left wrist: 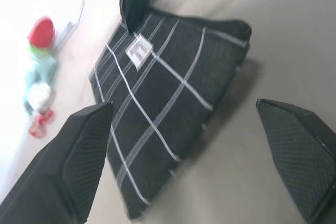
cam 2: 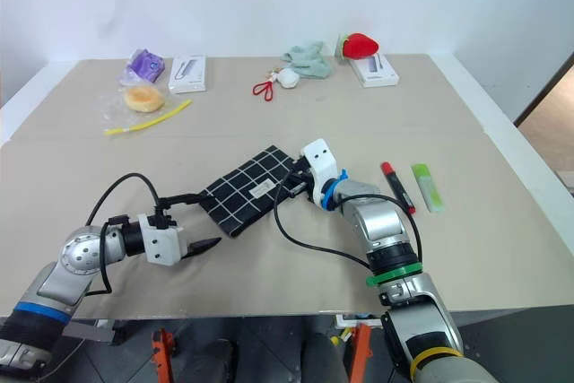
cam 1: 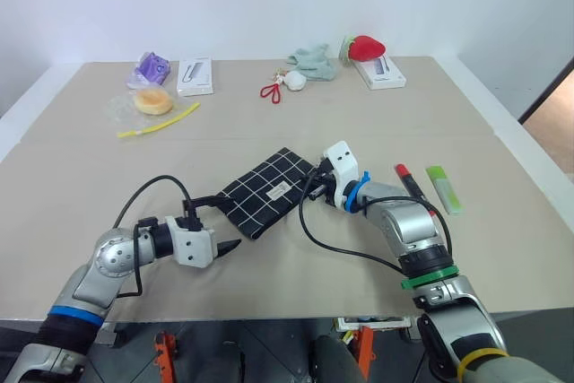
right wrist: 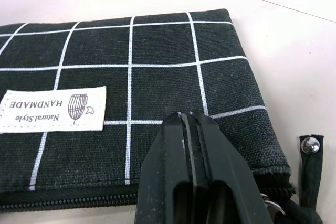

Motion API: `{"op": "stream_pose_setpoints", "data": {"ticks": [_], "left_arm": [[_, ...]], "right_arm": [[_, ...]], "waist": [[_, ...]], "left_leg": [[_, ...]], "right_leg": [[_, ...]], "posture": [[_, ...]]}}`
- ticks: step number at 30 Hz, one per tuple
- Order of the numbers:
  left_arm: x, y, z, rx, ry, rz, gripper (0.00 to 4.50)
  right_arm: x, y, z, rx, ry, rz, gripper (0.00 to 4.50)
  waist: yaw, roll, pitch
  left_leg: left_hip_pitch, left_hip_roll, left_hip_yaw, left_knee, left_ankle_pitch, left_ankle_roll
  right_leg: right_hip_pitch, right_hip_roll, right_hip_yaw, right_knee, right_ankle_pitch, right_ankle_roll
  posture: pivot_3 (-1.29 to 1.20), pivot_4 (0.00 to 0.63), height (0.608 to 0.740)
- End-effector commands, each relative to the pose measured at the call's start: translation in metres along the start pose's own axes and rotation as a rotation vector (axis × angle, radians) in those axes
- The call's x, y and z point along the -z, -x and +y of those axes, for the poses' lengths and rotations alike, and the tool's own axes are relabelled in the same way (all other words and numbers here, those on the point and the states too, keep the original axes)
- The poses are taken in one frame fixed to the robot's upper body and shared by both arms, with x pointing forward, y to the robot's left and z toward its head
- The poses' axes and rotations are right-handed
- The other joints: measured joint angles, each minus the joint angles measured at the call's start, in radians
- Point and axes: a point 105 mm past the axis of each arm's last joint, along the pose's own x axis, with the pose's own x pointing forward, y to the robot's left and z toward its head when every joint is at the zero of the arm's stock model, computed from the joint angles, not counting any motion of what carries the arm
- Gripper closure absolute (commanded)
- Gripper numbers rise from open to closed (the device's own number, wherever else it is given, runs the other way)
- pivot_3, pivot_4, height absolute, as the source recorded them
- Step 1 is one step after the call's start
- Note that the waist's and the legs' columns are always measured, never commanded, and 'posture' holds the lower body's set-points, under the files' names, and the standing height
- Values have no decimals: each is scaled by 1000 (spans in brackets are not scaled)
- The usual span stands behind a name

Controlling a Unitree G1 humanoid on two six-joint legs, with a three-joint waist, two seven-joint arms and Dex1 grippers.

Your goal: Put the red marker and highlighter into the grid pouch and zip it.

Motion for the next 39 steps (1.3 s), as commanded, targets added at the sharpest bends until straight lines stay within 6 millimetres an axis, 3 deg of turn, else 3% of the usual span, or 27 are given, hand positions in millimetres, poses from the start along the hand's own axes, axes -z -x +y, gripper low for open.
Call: {"op": "stream_pose_setpoints", "data": {"ticks": [1, 4, 7, 15, 18, 21, 25, 26, 35, 39], "left_arm": [[5, -8, -6, 17, -81, 21, 0], [3, -25, -2, -36, -99, 1, 0], [6, -42, -11, -17, -96, 4, 0], [-4, -60, -18, -9, -112, -40, 0], [-2, -59, -19, 5, -110, -27, 902], [1, -58, -19, 20, -111, -18, 2211], [4, -56, -15, 20, -120, -13, 4297], [4, -56, -14, 21, -123, -13, 4471], [1, -56, -8, 45, -137, -44, 4471], [0, -58, -4, 49, -135, -60, 4471]], "right_arm": [[21, 0, -3, 29, -49, 71, 4466], [20, -1, -3, 32, -55, 65, 4466], [19, -1, -1, 28, -59, 64, 4466], [18, -1, -1, 33, -66, 54, 4466], [17, -1, 1, 32, -73, 48, 4500], [16, -3, 3, 28, -76, 42, 4500], [15, -3, 3, 26, -75, 37, 4500], [15, -3, 3, 26, -74, 36, 4500], [3, 0, 1, 21, -42, -15, 4500], [-31, 14, -3, 12, -7, -203, 4500]], "waist": [[0, 1, -1], [1, 4, -3], [1, 4, -4], [1, 8, -7], [1, 8, -7], [1, 8, -7], [1, 12, -10], [1, 13, -11], [0, 14, -11], [-1, 14, -10]], "left_leg": [[0, 0, 0, 0, 0, 0], [0, 1, 0, 0, 0, 1], [1, 1, 0, 0, 1, 2], [1, 2, 0, 0, 1, 2], [1, 2, 0, 0, 1, 2], [1, 2, 0, 0, 1, 2], [2, 2, 0, 0, 1, 2], [2, 2, 0, 0, 1, 2], [2, 3, 0, -1, 1, 2], [1, 4, 0, -1, 1, 2]], "right_leg": [[0, 0, 0, 0, 0, 0], [0, 1, 0, 0, 1, 0], [1, 2, 0, 0, 2, 1], [1, 2, 0, 0, 2, 1], [1, 2, 0, 0, 2, 1], [1, 2, 0, 0, 2, 1], [2, 2, 0, 0, 2, 1], [2, 3, 0, 0, 2, 1], [1, 3, 0, 0, 2, 1], [0, 4, 0, 0, 2, 1]], "posture": [[0, 150, 740], [0, 150, 740], [0, 150, 740], [0, 150, 740], [0, 150, 740], [0, 150, 740], [0, 150, 740], [0, 150, 740], [0, 150, 740], [0, 150, 740]]}}
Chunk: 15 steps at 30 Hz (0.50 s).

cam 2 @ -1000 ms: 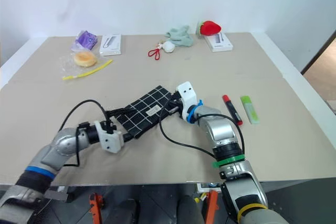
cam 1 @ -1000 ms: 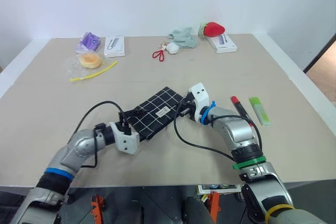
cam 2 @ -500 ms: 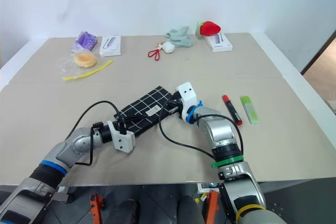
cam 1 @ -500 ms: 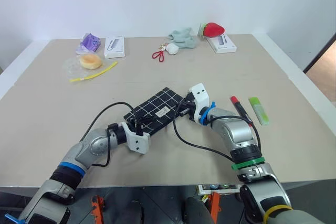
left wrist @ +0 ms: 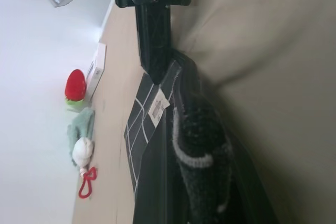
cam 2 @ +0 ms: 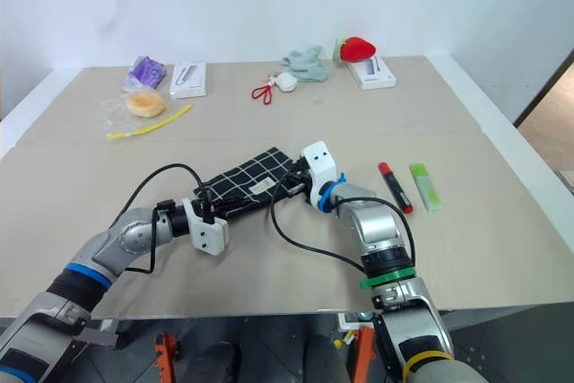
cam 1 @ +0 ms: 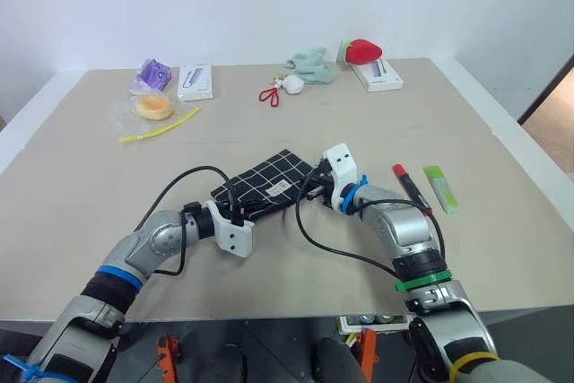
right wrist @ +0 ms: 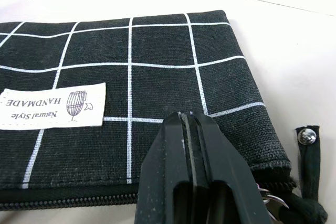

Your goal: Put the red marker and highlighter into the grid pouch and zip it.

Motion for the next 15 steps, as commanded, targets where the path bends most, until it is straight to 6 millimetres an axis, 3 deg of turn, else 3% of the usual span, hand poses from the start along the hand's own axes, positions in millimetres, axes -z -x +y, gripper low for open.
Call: {"op": "stream_pose_setpoints", "data": {"ticks": [1, 5, 11, 15], "left_arm": [[3, -1, -15, 63, 27, 5, 4471], [4, -1, -19, 66, 50, 7, 4500], [6, -1, -21, 77, 63, 18, 4500], [7, -2, -20, 74, 67, 19, 4500]], "right_arm": [[-36, 14, -8, 6, -7, -172, 4500], [-44, 32, -15, -2, -35, -223, 3156], [-41, 52, -14, -12, 6, -200, 78], [-20, 63, -21, 12, 177, -69, 78]], "waist": [[0, 0, 0], [0, 0, 0], [0, 0, 0], [1, 0, 1]], "left_leg": [[0, 0, 0, 0, 0, 0], [-1, 0, 0, 0, 0, 0], [-1, 0, 0, 0, 0, 0], [-1, 0, 1, 0, 0, 0]], "right_leg": [[0, 0, 0, 0, 0, 0], [-1, 0, 0, 0, 0, 0], [-1, 0, 0, 0, 0, 0], [-1, 0, 0, -1, 0, 0]], "posture": [[0, 150, 740], [0, 150, 740], [0, 150, 740], [0, 150, 740]]}}
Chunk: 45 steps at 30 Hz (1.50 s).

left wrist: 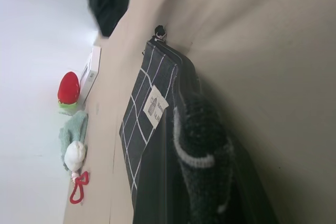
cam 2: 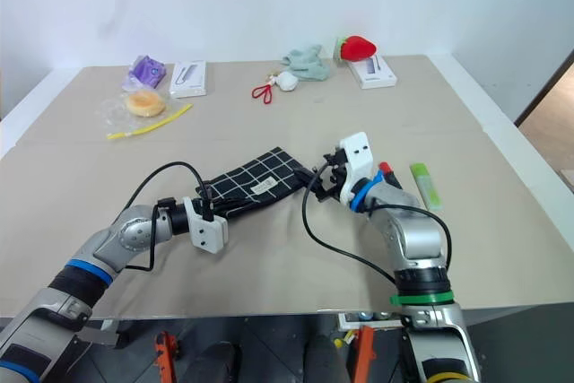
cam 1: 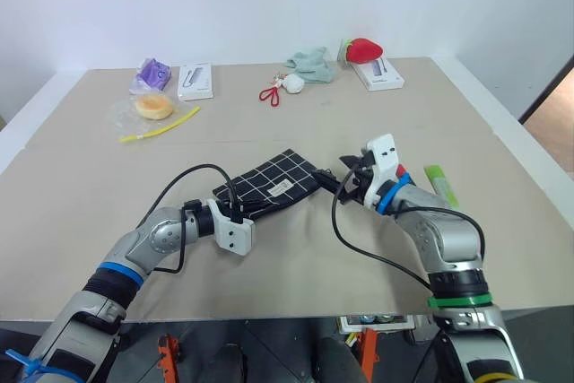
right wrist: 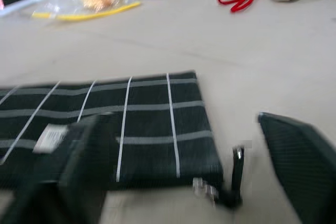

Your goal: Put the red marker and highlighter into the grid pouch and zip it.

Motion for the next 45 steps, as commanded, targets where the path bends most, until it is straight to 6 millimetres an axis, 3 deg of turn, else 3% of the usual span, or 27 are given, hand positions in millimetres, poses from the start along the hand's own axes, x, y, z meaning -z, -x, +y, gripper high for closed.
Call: {"op": "stream_pose_setpoints", "data": {"ticks": [1, 4, 12, 15, 23, 31, 33, 36, 38, 42, 45], "left_arm": [[6, -1, -20, 66, 42, 28, 4500], [5, -2, -20, 65, 42, 25, 4500], [5, -4, -20, 68, 43, 17, 4500], [5, -4, -18, 59, 49, 19, 4500], [7, -3, -15, 37, 58, 31, 4500], [4, -6, -11, -4, 112, 20, 4500], [2, -6, -10, -16, 121, 10, 4500], [0, -6, -9, -23, 132, 3, 4500], [1, -5, -9, -25, 136, 7, 4500], [2, -4, -9, -28, 143, 12, 4500], [2, -4, -7, -39, 152, 13, 4500]], "right_arm": [[1, 7, -2, -9, 195, 64, 78], [7, 6, -9, -1, 263, 115, 78], [16, -13, -21, -13, 194, 125, 78], [19, -20, -23, -32, 180, 140, 861], [23, -15, -15, -90, 187, 163, 4449], [27, 0, 44, -348, 163, 181, 4484], [27, -4, 46, -318, 153, 182, 4484], [36, -11, 25, -178, 189, 232, 4484], [39, -12, 23, -159, 185, 244, 4484], [38, -12, 45, -240, 189, 231, 4484], [37, -10, 73, -351, 180, 220, 4484]], "waist": [[0, 0, 0], [0, 0, 0], [3, -1, 1], [3, -1, 1], [6, -1, 1], [13, -1, 1], [16, -1, 1], [18, -2, 1], [18, -2, 1], [19, -2, 1], [19, -2, 1]], "left_leg": [[0, 0, 0, 0, 0, 0], [0, 0, 1, 0, 0, 0], [0, 1, 2, 0, 0, 1], [-1, 0, 2, 0, 0, 1], [-1, 0, 1, 0, 0, 1], [-1, 0, 1, 0, 0, 1], [-1, 1, 2, 0, 0, 0], [-2, 0, 1, 0, 0, 0], [-2, 0, 1, 0, 0, 0], [-2, 0, 1, -1, 0, 0], [-2, 1, 1, -1, 0, 0]], "right_leg": [[0, 0, 0, 0, 0, 0], [0, 0, 0, 0, 0, 0], [0, 0, 0, 0, 0, 0], [0, 0, 0, -1, 0, 0], [0, 0, 0, -1, 0, 0], [0, 0, 0, -1, -1, 1], [0, 0, 0, -1, -1, 1], [0, 0, 0, -1, -1, 1], [0, 0, 0, -1, -1, 1], [0, 0, 0, -1, -1, 1], [0, 0, 0, -1, -2, 1]], "posture": [[0, 150, 740], [0, 150, 740], [0, 150, 740], [0, 150, 740], [0, 150, 740], [0, 150, 740], [0, 150, 740], [0, 150, 740], [0, 150, 740], [0, 150, 740], [0, 150, 740]]}}
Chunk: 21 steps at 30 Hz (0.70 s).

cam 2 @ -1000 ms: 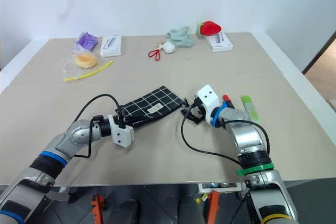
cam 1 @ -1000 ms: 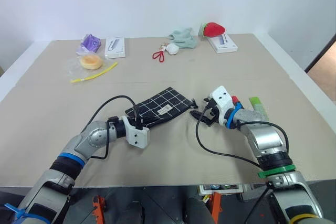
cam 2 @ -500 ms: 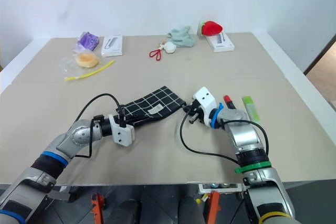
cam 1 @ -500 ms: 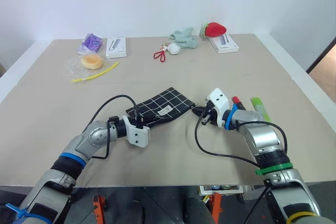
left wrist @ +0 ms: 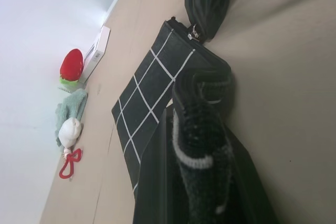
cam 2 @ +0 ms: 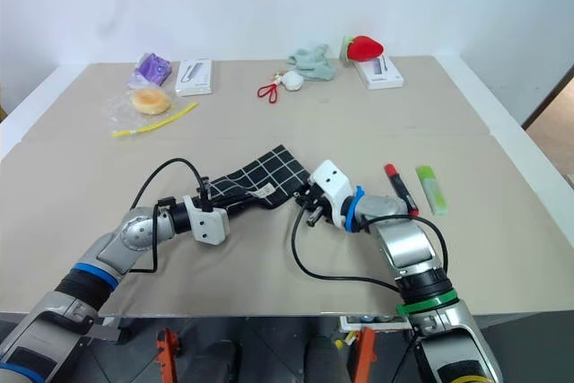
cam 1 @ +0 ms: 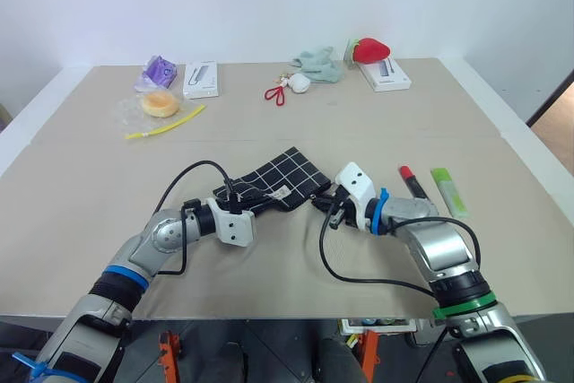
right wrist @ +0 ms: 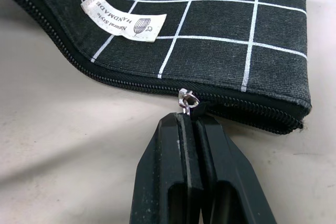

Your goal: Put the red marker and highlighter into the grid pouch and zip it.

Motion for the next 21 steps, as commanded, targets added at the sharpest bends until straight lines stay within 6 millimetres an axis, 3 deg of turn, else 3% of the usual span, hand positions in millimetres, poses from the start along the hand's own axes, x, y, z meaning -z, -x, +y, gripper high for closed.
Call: {"op": "stream_pose_setpoints", "data": {"ticks": [1, 21], "left_arm": [[0, -1, -11, 27, 29, 7, 4500], [-5, -6, -8, 1, 69, -11, 4500]], "right_arm": [[-7, -6, 40, -166, 21, -19, 4484], [-20, -27, 80, -265, 10, -43, 4484]], "waist": [[0, 0, 0], [0, -2, 1]], "left_leg": [[0, 0, 0, 0, 0, 0], [0, 0, 0, 0, -1, -1]], "right_leg": [[0, 0, 0, 0, 0, 0], [0, 0, 0, 0, -1, 0]], "posture": [[0, 150, 740], [0, 150, 740]]}}
